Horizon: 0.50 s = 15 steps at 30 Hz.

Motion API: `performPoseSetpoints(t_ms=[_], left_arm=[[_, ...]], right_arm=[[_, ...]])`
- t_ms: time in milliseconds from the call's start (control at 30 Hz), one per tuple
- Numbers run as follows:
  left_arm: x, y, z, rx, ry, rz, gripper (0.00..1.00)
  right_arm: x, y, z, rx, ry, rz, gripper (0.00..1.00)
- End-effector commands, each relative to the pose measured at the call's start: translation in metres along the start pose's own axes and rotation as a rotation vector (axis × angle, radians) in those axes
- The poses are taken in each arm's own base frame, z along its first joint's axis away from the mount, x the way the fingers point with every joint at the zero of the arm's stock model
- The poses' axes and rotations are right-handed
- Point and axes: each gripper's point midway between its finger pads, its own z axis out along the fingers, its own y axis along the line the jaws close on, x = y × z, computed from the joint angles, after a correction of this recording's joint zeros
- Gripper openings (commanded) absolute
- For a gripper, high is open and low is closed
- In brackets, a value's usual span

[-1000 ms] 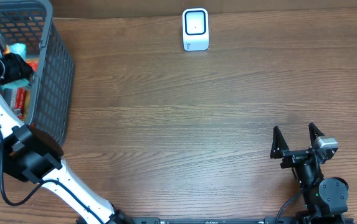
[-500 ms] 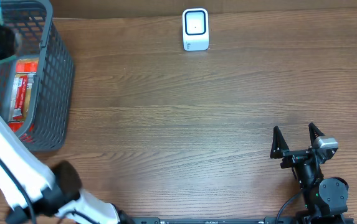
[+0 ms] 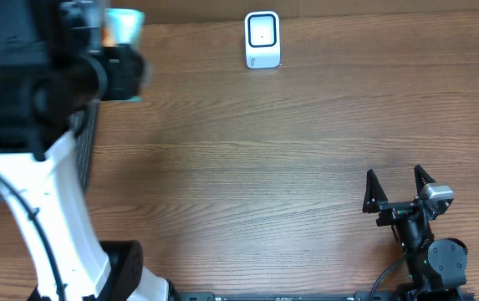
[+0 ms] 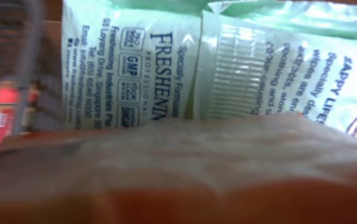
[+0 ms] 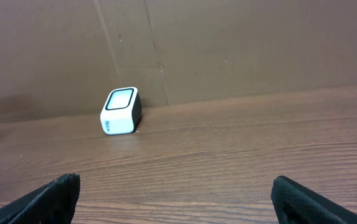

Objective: Scan the item barcode
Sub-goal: 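Carry the packet toward the scanner and lower it onto the table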

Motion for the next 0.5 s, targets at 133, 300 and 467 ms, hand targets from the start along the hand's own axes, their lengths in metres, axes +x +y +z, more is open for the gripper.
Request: performPoseSetpoints(t_ms=[133,300,467], left_arm=[[0.037,-0.090,0.034,0.111,0.153,0.088,0.38],[0.080,-0.156,0.077,0.181,0.268,0.191,0.37],[0.121,-0.197,0.112,0.212,0.331,0.224,0.38]], right_arm=[[0.002,-0.002,0.000,0.005,-0.004,-0.004,1.00],[0.002,-0.002,0.000,0.005,-0.004,-0.004,1.00],[0.002,-0.002,0.000,0.005,-0.004,-0.004,1.00]])
